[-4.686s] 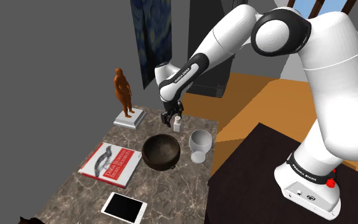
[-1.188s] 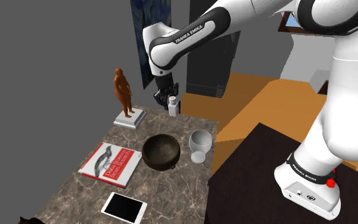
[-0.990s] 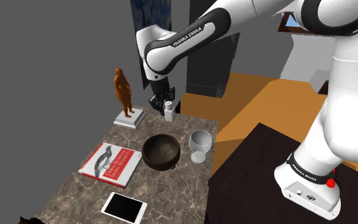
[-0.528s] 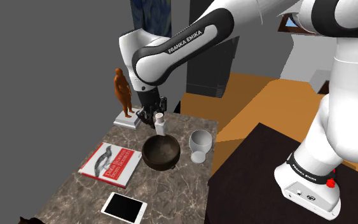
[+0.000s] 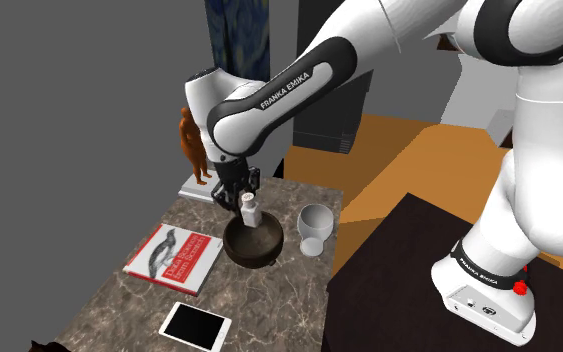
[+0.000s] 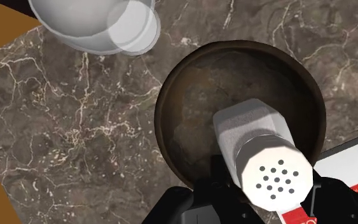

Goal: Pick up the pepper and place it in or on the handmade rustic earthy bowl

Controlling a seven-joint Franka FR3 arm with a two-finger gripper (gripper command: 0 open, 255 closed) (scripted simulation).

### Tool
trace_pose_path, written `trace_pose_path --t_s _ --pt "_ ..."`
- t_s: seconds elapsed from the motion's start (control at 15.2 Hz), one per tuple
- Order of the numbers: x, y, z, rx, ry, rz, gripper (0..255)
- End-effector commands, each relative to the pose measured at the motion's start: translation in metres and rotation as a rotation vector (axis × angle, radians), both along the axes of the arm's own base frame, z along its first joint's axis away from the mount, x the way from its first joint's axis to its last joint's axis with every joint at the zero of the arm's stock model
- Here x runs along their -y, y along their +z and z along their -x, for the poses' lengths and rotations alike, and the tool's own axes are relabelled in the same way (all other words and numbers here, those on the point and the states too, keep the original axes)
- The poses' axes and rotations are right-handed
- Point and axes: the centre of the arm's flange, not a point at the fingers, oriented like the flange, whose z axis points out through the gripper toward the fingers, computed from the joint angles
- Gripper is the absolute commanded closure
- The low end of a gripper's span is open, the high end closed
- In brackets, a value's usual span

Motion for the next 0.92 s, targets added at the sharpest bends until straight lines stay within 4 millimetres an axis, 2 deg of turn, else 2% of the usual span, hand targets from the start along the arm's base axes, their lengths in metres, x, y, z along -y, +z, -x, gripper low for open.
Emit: trace_pose_path --t_s 0.0,0.33,0.86 --pt "0.000 -0.011 0.000 0.000 0.000 0.000 255" --pt "0.000 -0.038 0.000 0.000 0.000 0.000 255" --pt "0.000 -0.038 0.000 0.000 0.000 0.000 255"
